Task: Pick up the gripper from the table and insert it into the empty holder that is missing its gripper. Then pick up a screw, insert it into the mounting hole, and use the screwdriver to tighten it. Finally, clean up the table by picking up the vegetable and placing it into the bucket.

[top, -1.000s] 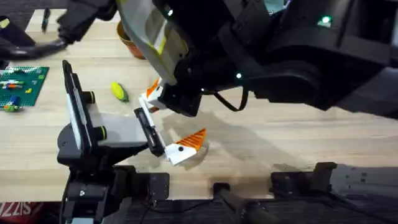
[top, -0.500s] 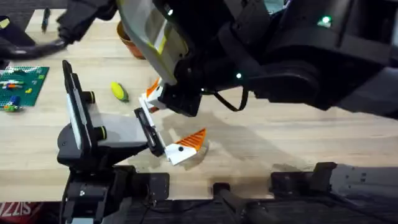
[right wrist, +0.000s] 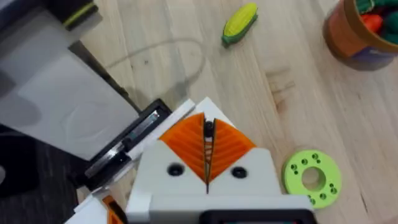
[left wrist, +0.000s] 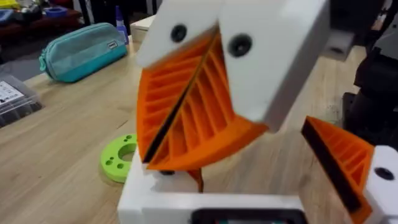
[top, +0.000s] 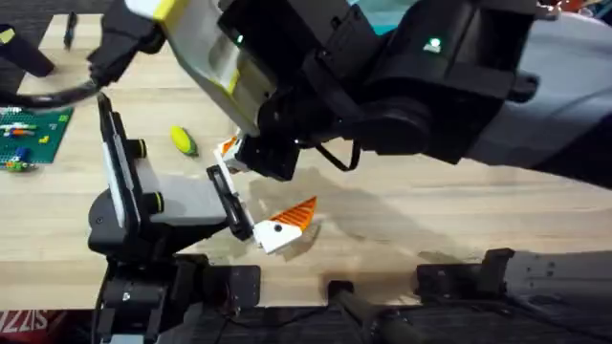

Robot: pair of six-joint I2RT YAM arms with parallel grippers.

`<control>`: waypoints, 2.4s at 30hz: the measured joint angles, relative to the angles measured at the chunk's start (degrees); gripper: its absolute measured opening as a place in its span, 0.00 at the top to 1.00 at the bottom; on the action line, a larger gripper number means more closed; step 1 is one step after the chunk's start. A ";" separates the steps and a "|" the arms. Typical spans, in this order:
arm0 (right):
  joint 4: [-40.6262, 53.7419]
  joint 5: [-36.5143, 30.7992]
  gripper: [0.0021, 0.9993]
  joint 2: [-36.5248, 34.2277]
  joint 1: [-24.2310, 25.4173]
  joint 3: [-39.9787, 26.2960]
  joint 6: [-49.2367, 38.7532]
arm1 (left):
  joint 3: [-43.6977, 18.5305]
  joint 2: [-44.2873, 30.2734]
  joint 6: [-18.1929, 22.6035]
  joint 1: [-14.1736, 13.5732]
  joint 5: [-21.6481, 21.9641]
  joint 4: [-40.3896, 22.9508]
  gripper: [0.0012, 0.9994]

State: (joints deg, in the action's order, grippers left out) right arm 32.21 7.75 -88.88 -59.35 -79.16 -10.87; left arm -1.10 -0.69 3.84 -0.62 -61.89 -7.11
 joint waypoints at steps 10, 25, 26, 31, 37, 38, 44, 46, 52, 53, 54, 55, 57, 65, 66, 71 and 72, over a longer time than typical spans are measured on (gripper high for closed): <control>0.15 0.00 1.00 0.00 0.00 -0.09 0.00 | 0.00 0.00 0.02 0.00 -0.04 0.02 0.00; 1.99 -1.03 1.00 0.55 -0.07 -0.20 0.02 | 0.00 0.01 0.02 0.00 -0.11 0.00 0.00; 2.50 -1.43 1.00 0.68 -0.11 -0.26 0.00 | 0.00 0.00 0.07 0.00 -0.09 0.00 0.00; 3.17 -2.20 1.00 0.76 -0.15 -0.26 0.02 | 0.00 0.00 0.13 0.00 -0.17 0.00 0.00; 3.15 -2.40 0.99 0.76 -0.22 -0.26 0.05 | 0.00 0.00 0.16 0.00 -0.17 0.00 0.00; 3.15 -2.47 0.97 0.76 -0.22 -0.26 0.09 | 0.00 0.00 0.21 0.00 -0.17 0.02 0.00; 3.40 -3.41 0.91 0.74 -0.22 -0.26 0.17 | 0.00 0.00 0.28 0.00 -0.04 0.04 0.00; 3.12 -3.50 0.91 0.76 -0.22 -0.26 0.17 | 0.00 0.02 0.28 0.00 -0.04 0.04 0.00; 2.01 -3.36 0.90 0.76 -0.22 -0.26 0.16 | 0.00 0.00 0.44 0.00 -0.02 0.04 0.00; 1.57 -2.95 0.90 0.75 -0.22 -0.26 0.17 | 0.00 0.02 0.44 0.00 -0.03 0.04 0.00; 1.19 -2.43 0.90 0.75 -0.22 -0.26 0.17 | 0.00 0.00 0.46 0.00 -0.06 0.04 0.00; 0.85 -1.82 0.90 0.76 -0.20 -0.26 0.15 | 0.00 0.00 0.46 0.00 -0.07 0.04 0.00; 0.85 -0.82 0.93 0.76 -0.22 -0.26 0.17 | 0.00 0.01 0.46 0.00 -0.07 0.04 0.00; 3.39 0.36 0.87 0.74 -0.22 -0.26 0.20 | 0.00 0.00 0.46 0.00 -0.02 0.04 0.00; 3.43 0.52 0.82 0.75 -0.22 -0.26 0.18 | 0.00 0.00 0.44 0.00 -0.01 0.04 0.00; 3.48 0.57 0.53 0.96 -0.22 -0.26 0.45 | 0.00 0.02 0.44 0.00 0.15 0.04 0.00; 3.48 0.11 0.43 1.22 -0.22 -0.26 0.82 | 0.00 0.01 0.46 0.00 0.07 0.07 0.00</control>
State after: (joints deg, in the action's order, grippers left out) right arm 35.69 7.86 -87.67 -59.57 -79.42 -10.05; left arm -1.10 -0.67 4.29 -0.62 -61.82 -7.05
